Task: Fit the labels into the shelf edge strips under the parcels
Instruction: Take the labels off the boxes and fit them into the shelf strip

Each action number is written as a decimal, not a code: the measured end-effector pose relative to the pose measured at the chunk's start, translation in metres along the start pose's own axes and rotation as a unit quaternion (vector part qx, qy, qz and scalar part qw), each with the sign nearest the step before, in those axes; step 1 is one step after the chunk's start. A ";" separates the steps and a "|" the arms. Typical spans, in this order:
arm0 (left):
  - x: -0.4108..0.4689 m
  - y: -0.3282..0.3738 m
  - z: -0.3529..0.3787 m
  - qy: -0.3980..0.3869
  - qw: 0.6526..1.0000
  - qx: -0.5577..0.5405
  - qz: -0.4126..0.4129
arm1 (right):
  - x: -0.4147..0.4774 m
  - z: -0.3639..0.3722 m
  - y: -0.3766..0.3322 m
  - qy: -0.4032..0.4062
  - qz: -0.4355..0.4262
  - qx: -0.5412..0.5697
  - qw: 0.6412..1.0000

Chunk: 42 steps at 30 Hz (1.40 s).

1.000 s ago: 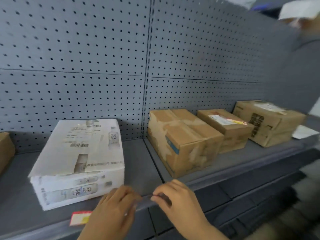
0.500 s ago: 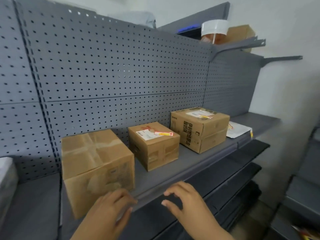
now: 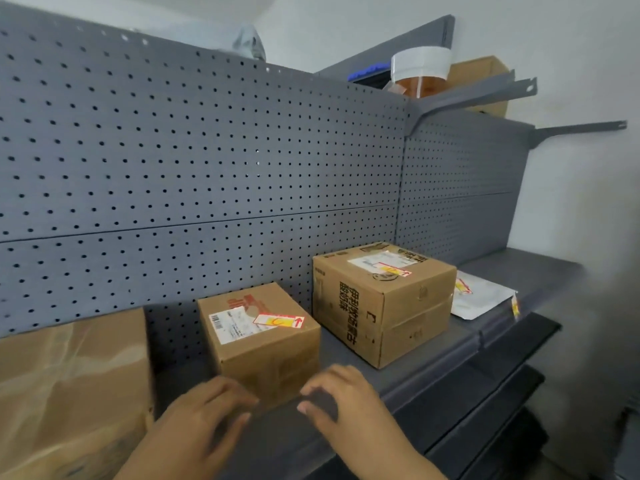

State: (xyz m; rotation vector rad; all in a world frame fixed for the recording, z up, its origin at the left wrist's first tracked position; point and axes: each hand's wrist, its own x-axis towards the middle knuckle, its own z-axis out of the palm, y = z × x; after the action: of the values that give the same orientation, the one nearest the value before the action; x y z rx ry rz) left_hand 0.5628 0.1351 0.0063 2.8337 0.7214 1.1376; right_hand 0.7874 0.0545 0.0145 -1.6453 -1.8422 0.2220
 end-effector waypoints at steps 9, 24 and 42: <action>0.075 -0.040 0.027 0.006 0.990 0.123 -0.073 | 0.106 -0.001 0.028 0.033 -0.053 0.017 0.998; 0.100 -0.034 0.032 0.022 0.973 0.087 -0.215 | 0.176 0.010 0.063 -0.036 -0.058 0.024 0.997; 0.080 0.029 0.015 0.039 0.976 0.115 -0.183 | 0.125 -0.025 0.056 -0.023 -0.081 0.142 0.986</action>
State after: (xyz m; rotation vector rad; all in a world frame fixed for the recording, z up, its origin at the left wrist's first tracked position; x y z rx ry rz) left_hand 0.6350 0.1450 0.0529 2.6684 1.3959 1.1704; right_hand 0.8479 0.1751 0.0481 -1.3000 -1.8698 0.4347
